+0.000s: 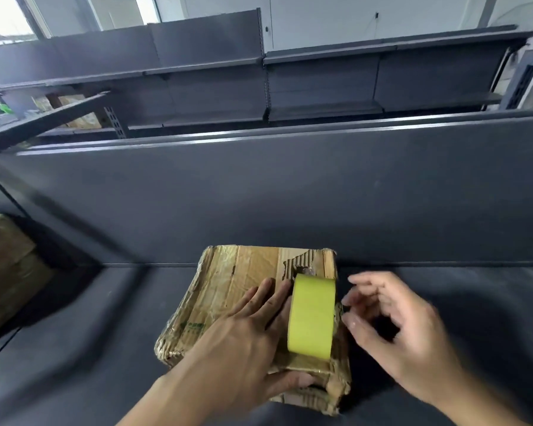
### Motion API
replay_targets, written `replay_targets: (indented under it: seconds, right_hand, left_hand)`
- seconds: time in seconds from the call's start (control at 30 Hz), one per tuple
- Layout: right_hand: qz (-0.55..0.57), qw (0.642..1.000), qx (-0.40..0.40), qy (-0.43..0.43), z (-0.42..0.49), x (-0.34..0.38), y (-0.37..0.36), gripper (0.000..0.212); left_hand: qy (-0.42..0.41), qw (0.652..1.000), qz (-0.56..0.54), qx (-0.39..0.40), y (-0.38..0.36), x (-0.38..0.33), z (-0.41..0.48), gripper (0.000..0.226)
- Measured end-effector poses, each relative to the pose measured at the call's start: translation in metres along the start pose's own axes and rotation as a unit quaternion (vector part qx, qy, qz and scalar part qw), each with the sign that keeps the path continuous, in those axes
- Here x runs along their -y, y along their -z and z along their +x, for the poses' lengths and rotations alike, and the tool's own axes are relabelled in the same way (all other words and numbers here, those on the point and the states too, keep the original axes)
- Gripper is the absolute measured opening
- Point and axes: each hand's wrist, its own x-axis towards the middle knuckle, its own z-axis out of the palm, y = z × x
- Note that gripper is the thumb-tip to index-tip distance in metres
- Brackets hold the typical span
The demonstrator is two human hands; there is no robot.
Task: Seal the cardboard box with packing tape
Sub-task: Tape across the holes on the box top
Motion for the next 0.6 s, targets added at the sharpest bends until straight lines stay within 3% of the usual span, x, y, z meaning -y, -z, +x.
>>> replay_targets:
  seconds: [0.1,0.2,0.3,0.5,0.6]
  right_hand:
    - [-0.076,0.985,0.148,-0.034,0.027,0.0,0.007,0.053]
    - [-0.198,0.958,0.209,0.006,0.048,-0.003,-0.001,0.034]
    - [-0.248,0.939,0.24,0.013,0.057,-0.012,-0.006,0.016]
    - [-0.204,0.943,0.256,0.059,0.063,-0.014,-0.011,0.027]
    - [-0.248,0.933,0.257,0.047,0.071,-0.009,-0.014,0.027]
  left_hand:
    - [0.003,1.0,0.014,-0.018,-0.002,-0.01,-0.001,0.1]
    - [0.013,1.0,0.01,-0.024,0.0,-0.012,-0.001,0.104]
    - [0.021,0.999,0.017,-0.019,-0.004,-0.014,0.0,0.109]
    - [0.03,0.999,0.027,-0.023,-0.009,-0.016,0.0,0.105]
    - [0.027,0.998,0.04,-0.031,-0.009,-0.016,0.001,0.103]
